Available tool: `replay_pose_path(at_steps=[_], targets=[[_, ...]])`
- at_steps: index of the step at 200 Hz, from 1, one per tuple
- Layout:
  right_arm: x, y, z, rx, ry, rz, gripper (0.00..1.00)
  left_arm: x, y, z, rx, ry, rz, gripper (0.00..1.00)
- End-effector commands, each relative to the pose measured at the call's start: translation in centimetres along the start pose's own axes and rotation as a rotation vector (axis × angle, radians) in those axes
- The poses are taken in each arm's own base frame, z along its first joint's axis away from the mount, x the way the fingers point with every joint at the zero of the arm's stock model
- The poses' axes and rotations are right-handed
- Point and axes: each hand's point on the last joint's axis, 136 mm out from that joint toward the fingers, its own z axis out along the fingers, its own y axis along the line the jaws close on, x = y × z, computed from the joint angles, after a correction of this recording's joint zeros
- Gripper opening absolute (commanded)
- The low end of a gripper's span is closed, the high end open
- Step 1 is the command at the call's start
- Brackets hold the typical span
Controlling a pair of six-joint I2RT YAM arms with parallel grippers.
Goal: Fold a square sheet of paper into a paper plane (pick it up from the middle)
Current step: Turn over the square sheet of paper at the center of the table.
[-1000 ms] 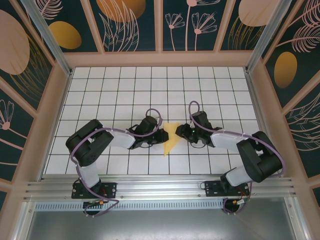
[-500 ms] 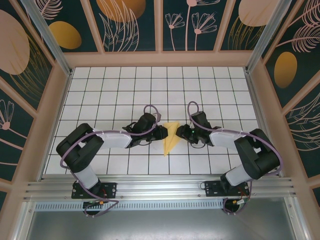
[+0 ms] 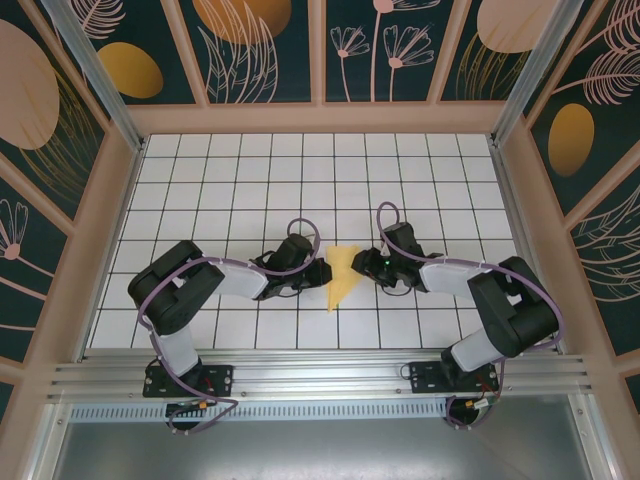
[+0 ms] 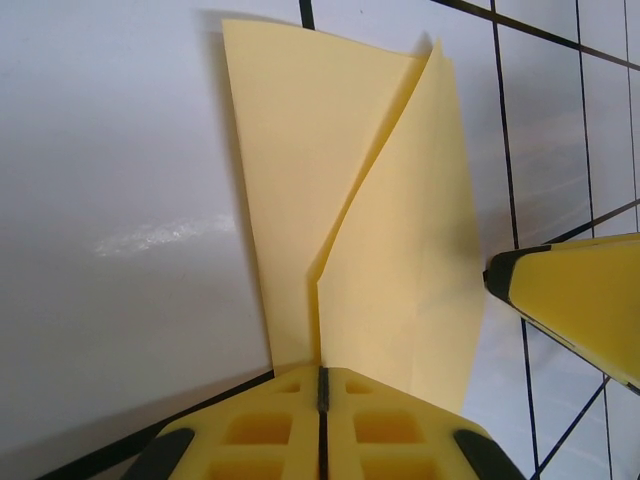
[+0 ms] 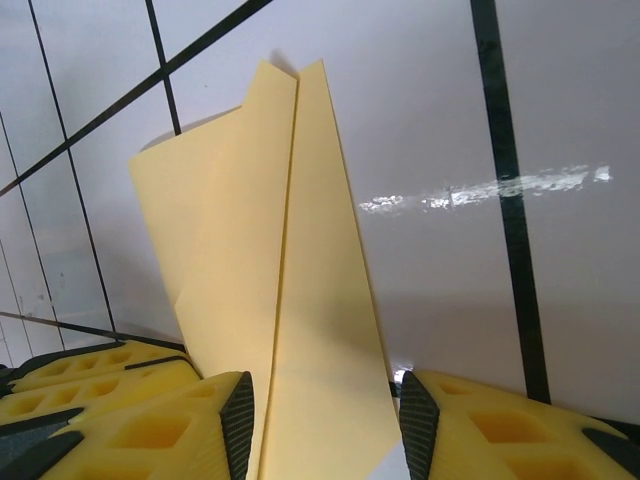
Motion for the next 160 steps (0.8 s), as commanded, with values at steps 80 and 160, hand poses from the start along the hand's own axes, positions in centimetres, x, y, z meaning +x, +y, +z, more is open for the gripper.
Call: replay_pose_path(at_steps=[80,160], targets=[[1.1,1.6,0.3,-0.073,0.024,0.02,0.44,1.4,-1.3,0.2,0.09,0.067,-0.033,0.11],[-0.6,-0.1,-2.3,0.011,-0.085,0.013,0.48,1.6,-0.6,0.4,0.061,0.067,-0.044,0.11]])
